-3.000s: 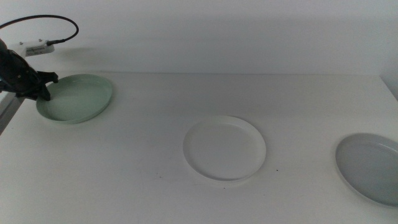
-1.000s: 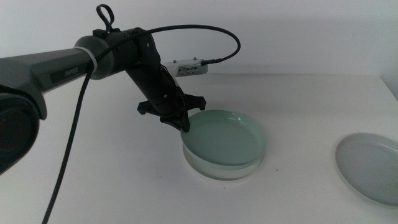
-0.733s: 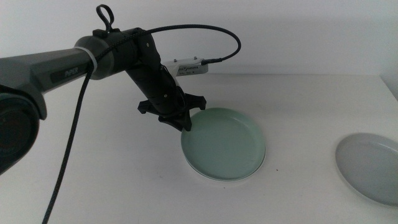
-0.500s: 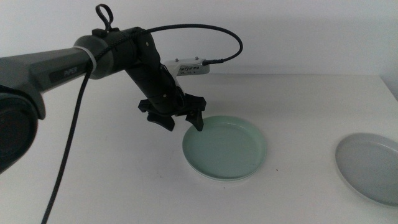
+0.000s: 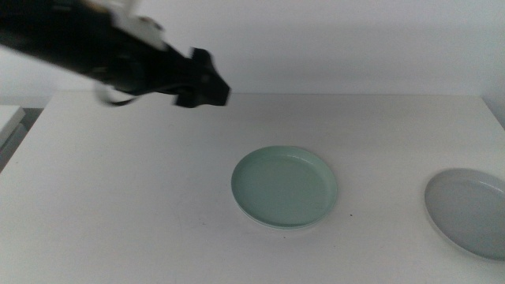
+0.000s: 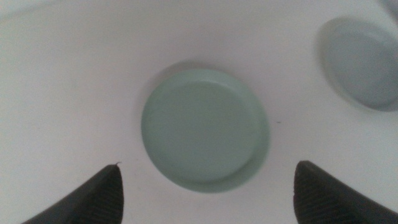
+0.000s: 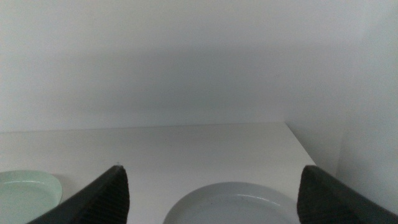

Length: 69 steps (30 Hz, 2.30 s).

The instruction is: Stack the three bowls on top of each other.

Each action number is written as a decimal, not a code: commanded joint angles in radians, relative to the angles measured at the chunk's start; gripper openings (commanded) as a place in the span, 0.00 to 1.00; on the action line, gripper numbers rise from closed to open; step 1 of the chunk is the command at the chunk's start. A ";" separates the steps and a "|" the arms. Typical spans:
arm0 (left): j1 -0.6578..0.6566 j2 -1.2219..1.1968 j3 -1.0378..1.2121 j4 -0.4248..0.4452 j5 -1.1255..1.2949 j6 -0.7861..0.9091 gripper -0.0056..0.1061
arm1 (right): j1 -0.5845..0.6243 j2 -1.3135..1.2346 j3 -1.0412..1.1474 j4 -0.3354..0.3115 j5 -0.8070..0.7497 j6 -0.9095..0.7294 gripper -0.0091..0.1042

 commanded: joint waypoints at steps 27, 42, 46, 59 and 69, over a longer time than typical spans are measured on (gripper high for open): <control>0.025 -0.494 0.127 0.056 0.155 -0.055 0.89 | -0.005 -0.005 0.003 -0.002 -0.008 -0.011 0.90; 0.025 -0.494 0.127 0.056 0.057 -0.055 0.89 | -0.005 -0.005 0.003 -0.029 -0.015 -0.013 0.90; 0.025 -0.494 0.127 0.056 0.057 -0.055 0.89 | -0.005 -0.005 0.003 -0.006 0.028 0.071 0.90; 0.025 -0.494 0.127 0.063 0.057 -0.055 0.89 | -0.005 0.518 -0.598 -0.012 0.646 0.276 0.90; 0.025 -0.494 0.127 0.062 0.055 -0.055 0.89 | -0.005 0.659 -0.805 0.054 0.759 0.281 0.90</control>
